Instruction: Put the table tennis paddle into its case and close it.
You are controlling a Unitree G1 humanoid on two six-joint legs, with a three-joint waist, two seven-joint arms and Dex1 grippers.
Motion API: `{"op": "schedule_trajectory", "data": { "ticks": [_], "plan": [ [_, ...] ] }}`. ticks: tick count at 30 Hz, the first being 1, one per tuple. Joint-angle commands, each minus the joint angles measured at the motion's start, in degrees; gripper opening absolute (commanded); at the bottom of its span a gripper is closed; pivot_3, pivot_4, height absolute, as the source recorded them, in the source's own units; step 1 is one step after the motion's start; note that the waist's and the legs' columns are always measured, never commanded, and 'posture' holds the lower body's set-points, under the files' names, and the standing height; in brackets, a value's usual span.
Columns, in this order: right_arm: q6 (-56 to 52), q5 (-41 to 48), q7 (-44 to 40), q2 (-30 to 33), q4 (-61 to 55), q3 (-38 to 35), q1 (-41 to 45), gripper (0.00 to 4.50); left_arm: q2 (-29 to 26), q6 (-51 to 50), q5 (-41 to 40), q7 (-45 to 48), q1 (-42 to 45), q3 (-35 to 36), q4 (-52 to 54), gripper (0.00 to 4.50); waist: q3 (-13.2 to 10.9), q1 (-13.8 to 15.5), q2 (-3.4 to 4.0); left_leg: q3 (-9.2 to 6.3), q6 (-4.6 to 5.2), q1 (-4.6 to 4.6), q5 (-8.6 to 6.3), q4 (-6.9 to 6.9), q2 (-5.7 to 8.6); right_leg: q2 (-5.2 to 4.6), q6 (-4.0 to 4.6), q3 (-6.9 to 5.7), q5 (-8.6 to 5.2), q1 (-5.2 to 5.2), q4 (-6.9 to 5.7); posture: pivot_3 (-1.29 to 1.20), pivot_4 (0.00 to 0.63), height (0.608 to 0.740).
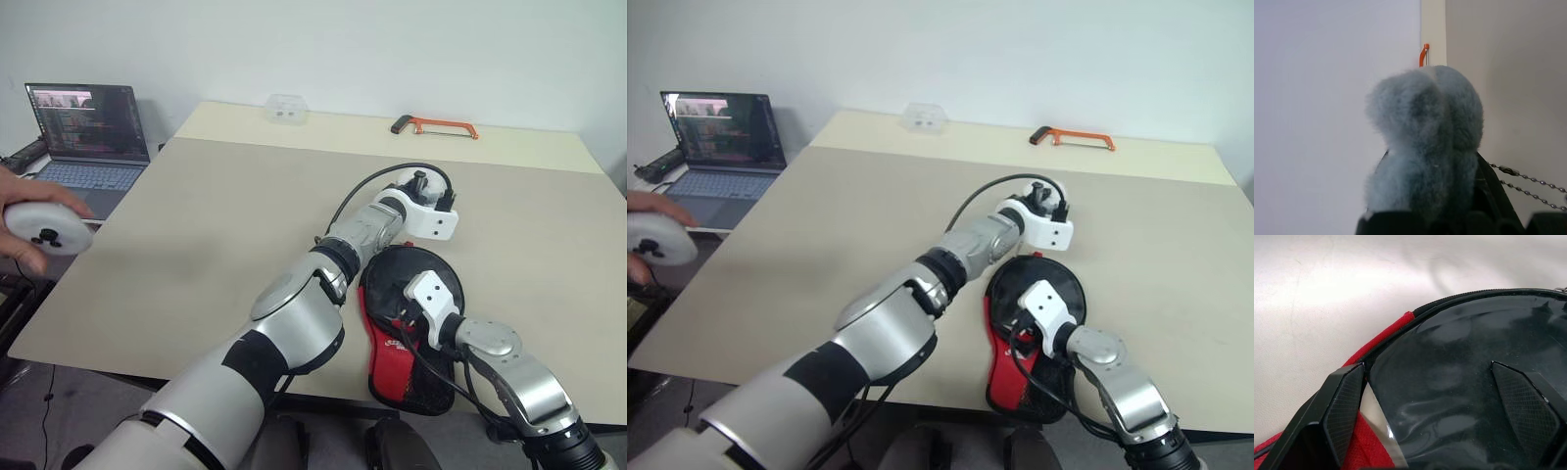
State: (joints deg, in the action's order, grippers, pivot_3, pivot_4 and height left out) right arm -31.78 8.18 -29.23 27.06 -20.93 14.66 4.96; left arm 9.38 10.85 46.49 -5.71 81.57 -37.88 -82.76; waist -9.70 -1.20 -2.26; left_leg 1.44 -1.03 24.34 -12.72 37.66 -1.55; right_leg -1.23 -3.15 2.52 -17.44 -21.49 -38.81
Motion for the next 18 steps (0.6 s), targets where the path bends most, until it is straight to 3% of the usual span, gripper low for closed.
{"op": "schedule_trajectory", "data": {
  "ticks": [1,8,18],
  "plan": [
    [-4.2,-1.6,-0.5,0.6,5.8,2.8,-3.6,4.5,5.6,0.0,-2.1,3.7,-1.3,1.7,2.5,0.45,0.0,0.0,0.01,0.0,0.0,0.0,0.0,0.0,0.0,0.01,0.02,0.0,0.01,0.0,0.0,0.0,0.15,0.74],
    [-2.1,-2.3,-1.5,-0.3,10.6,3.2,-1.5,4.5,6.2,3.4,-5.0,13.8,-8.5,2.6,3.2,0.45,0.1,-0.3,0.03,0.02,0.0,-0.21,0.0,-0.01,-0.01,0.01,0.09,0.01,0.04,0.16,-0.02,0.0,0.15,0.74],
    [0.4,-3.8,-5.1,-0.2,16.1,4.7,3.1,4.5,5.6,2.4,-6.8,16.4,-11.2,3.0,4.2,3.99,1.4,-0.6,-0.08,0.05,0.0,-0.59,0.0,-0.01,-0.11,0.07,-0.09,0.08,-0.11,0.42,-0.06,0.0,0.15,0.74]
  ]
}}
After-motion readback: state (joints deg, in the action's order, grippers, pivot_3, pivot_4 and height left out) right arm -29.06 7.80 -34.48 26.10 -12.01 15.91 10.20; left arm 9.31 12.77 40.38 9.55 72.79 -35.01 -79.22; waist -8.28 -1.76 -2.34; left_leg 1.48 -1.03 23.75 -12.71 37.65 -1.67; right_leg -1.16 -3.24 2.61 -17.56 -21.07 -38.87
